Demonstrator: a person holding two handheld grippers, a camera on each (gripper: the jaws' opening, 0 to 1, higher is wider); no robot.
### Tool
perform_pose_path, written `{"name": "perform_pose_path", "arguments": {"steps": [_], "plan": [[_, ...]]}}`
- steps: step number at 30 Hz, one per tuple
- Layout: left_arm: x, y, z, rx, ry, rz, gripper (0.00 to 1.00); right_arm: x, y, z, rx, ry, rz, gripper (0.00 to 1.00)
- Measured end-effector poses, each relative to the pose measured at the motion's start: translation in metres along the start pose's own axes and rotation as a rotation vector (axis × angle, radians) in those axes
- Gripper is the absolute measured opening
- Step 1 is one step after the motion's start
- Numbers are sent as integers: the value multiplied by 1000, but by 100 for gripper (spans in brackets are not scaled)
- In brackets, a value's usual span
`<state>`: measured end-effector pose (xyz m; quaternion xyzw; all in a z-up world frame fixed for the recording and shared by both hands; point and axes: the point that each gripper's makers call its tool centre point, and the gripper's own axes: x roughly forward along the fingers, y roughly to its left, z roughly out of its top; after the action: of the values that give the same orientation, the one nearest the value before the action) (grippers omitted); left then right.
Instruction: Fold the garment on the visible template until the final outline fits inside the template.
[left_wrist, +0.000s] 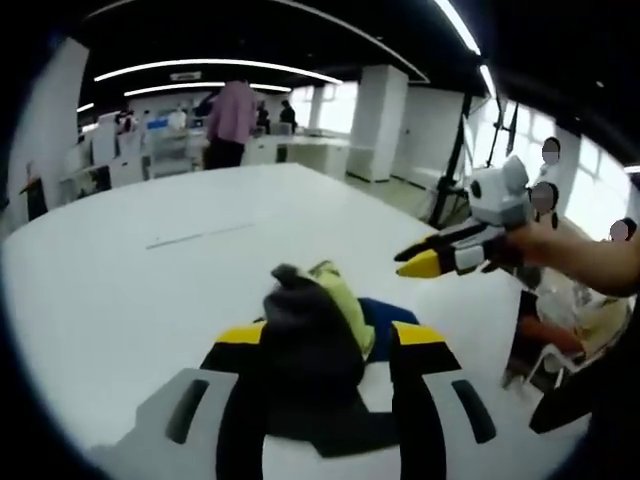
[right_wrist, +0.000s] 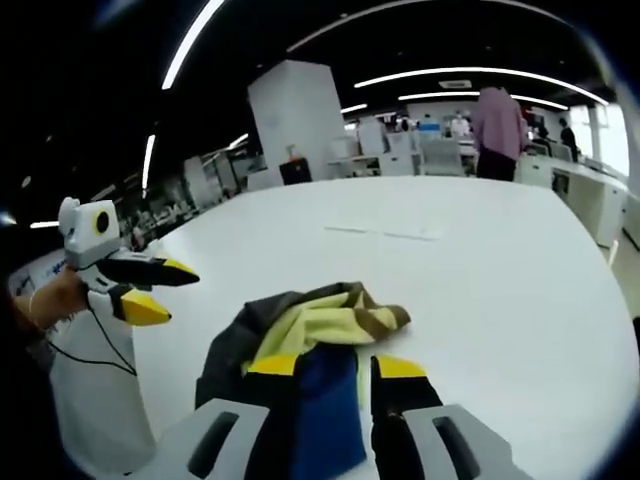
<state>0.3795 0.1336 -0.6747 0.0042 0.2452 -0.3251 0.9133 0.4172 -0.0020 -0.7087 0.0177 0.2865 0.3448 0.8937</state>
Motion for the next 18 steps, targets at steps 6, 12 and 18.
{"name": "perform_pose_path", "arguments": {"steps": [6, 12, 18], "plan": [[19, 3, 4, -12, 8, -4, 39, 17, -2, -3, 16, 21, 15, 20], [38, 5, 7, -24, 17, -15, 34, 31, -4, -11, 32, 55, 25, 19], [57, 5, 8, -32, 31, -29, 31, 44, 0, -18, 55, 77, 47, 16]]}}
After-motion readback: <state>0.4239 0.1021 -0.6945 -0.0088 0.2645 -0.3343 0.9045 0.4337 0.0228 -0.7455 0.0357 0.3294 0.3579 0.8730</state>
